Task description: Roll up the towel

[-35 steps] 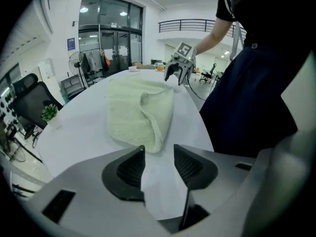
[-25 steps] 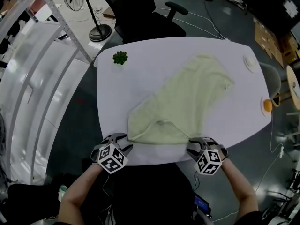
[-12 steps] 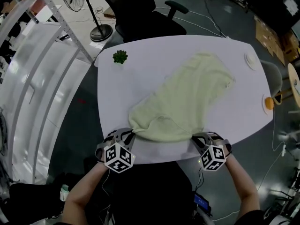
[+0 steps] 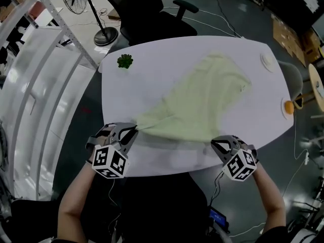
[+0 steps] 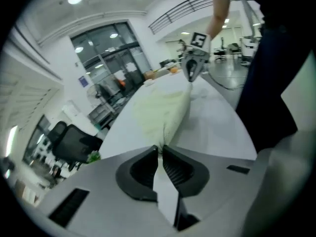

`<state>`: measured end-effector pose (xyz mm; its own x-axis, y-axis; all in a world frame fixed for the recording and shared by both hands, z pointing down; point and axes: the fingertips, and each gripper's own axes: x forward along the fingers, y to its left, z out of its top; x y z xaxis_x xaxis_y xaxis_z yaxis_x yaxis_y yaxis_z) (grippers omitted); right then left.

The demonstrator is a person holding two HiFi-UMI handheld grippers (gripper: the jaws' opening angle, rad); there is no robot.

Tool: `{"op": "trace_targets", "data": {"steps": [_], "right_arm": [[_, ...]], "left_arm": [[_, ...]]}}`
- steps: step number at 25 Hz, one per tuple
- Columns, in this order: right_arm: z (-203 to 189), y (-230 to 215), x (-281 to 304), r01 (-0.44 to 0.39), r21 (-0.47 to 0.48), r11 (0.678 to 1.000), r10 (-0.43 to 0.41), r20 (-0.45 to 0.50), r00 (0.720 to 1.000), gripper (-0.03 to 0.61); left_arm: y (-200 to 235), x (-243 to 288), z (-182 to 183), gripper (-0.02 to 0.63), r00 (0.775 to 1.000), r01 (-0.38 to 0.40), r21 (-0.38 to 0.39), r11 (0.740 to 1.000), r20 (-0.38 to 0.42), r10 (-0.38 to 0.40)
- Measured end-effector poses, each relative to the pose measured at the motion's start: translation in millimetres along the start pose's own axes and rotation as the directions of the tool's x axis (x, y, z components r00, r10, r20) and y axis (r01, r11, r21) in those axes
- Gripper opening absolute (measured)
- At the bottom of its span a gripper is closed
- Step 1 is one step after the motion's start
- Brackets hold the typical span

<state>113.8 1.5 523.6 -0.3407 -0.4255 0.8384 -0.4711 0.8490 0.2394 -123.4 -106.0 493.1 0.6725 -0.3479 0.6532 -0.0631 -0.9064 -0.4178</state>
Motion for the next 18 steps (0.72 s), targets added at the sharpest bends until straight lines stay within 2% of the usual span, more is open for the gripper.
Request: {"op": "trace_targets", "data": {"steps": [1,2,3,4,5,6,8,9,10,11,12,13,15,18], "right_arm": [[-6,9,0,-0.035,-0.018,0.999,0.035,-0.021,0.999,0.021],[-11,19,1,-0.079,-0.036,0.996,0.077,-0.041,0.996,0.020],[-15,30,2,-0.129,-0.052,0.990,0.125,-0.060,0.990,0.018],[-19,42,2,-0.183,-0.066,0.981,0.178,-0.077,0.981,0.018],[-21,53,3,-0.244,-0.075,0.967,0.236,-0.095,0.967,0.018],[-23,63,4,-0.311,-0.075,0.947,0.302,-0.115,0.946,0.017],[-28,77,7,-0.441,-0.044,0.896,0.431,-0.153,0.889,0.018],[-29,78,10,-0.489,-0.016,0.872,0.480,-0.161,0.862,0.018],[-30,75,13,-0.519,0.017,0.854,0.515,-0.155,0.843,0.018],[-28,68,16,-0.535,0.053,0.843,0.537,-0.136,0.832,0.018],[-26,57,20,-0.540,0.092,0.836,0.548,-0.106,0.830,0.018],[-23,44,23,-0.538,0.133,0.833,0.549,-0.071,0.833,0.018],[-15,15,28,-0.517,0.211,0.829,0.530,-0.006,0.848,0.020],[-8,-31,35,-0.456,0.286,0.843,0.461,0.054,0.886,0.021]], "left_arm": [[-19,-2,-4,0.043,0.994,0.111,0.074,0.991,-0.011,-0.110],[-41,-4,-10,0.041,0.973,0.229,0.152,0.961,-0.042,-0.226],[-63,-8,-18,0.040,0.939,0.344,0.218,0.913,-0.088,-0.333],[-83,-12,-25,0.037,0.894,0.448,0.259,0.856,-0.137,-0.427],[-100,-16,-31,0.037,0.842,0.540,0.268,0.798,-0.178,-0.509],[-114,-20,-34,0.035,0.784,0.621,0.246,0.744,-0.207,-0.585],[-129,-24,-37,0.035,0.664,0.746,0.141,0.651,-0.232,-0.711],[-130,-23,-37,0.036,0.617,0.782,0.074,0.619,-0.227,-0.753],[-127,-18,-37,0.037,0.587,0.800,0.004,0.600,-0.210,-0.782],[-121,-12,-36,0.037,0.572,0.805,-0.064,0.590,-0.185,-0.799],[-112,-6,-35,0.037,0.568,0.800,-0.125,0.587,-0.156,-0.808],[-102,0,-33,0.037,0.577,0.787,-0.176,0.591,-0.126,-0.807],[-78,11,-30,0.038,0.622,0.745,-0.255,0.616,-0.066,-0.780],[-40,26,-31,0.041,0.706,0.657,-0.371,0.656,0.000,-0.708]]}}
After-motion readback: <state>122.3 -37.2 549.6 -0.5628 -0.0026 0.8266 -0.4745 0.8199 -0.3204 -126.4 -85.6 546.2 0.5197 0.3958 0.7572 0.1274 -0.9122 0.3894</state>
